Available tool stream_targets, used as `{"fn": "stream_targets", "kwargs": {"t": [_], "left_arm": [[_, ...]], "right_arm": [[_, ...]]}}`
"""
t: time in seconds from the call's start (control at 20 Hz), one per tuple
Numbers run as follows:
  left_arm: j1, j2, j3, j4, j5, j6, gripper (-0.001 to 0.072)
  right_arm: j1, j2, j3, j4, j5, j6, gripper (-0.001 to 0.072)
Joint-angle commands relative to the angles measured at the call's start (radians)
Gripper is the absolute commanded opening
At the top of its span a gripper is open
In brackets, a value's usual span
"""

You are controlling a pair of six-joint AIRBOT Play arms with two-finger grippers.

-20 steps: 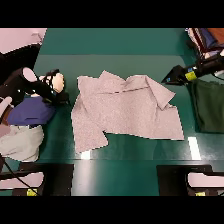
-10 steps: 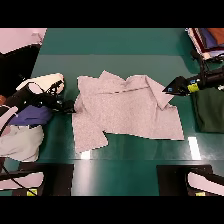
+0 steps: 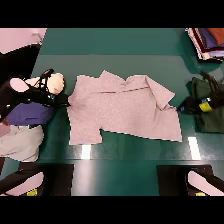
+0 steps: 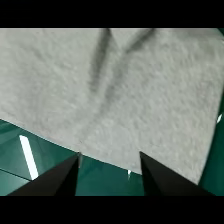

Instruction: Fold the shirts.

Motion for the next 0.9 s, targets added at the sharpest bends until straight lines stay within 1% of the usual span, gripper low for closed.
{"fn": "stream_targets", "kwargs": {"t": [0.0,0.1,0.2,0.3,0.35,0.45,0.6,0.65,0.7,0.75,0.85], "left_arm": [[0.001,0.073,0.001,0.018,-0.035,0.000,0.0024],[0.001,0.072,0.001,0.017,-0.040,0.000,0.0023],[0.001,0.072,0.001,0.017,-0.039,0.000,0.0023],[0.001,0.072,0.001,0.017,-0.039,0.000,0.0024],[0.001,0.072,0.001,0.017,-0.039,0.000,0.0024],[0.001,0.072,0.001,0.017,-0.036,0.000,0.0024],[0.001,0.072,0.001,0.014,-0.036,0.000,0.0024],[0.001,0.072,0.001,0.014,-0.040,0.000,0.0023],[0.001,0.076,0.002,0.014,-0.045,0.000,0.0023],[0.001,0.086,0.002,0.022,-0.045,-0.004,0.0022],[0.001,0.145,0.023,0.059,-0.050,-0.035,0.0022]], "right_arm": [[-0.196,0.057,-0.233,-0.030,-0.014,0.006,0.0533],[-0.286,0.058,-0.349,-0.028,-0.040,-0.013,0.0530],[-0.327,0.058,-0.427,-0.028,-0.074,-0.014,0.0528],[-0.333,0.058,-0.473,-0.026,-0.130,-0.020,0.0518],[-0.331,0.058,-0.483,-0.017,-0.153,-0.020,0.0497],[-0.306,0.057,-0.483,-0.009,-0.189,-0.019,0.0496],[-0.222,0.017,-0.483,0.042,-0.218,-0.020,0.0395],[-0.184,-0.002,-0.479,0.042,-0.224,-0.021,0.0238],[-0.143,-0.019,-0.463,0.037,-0.226,-0.021,0.0117],[-0.110,-0.025,-0.440,0.032,-0.224,-0.021,0.0016],[-0.053,0.006,-0.367,0.034,-0.203,-0.020,0.0013]]}}
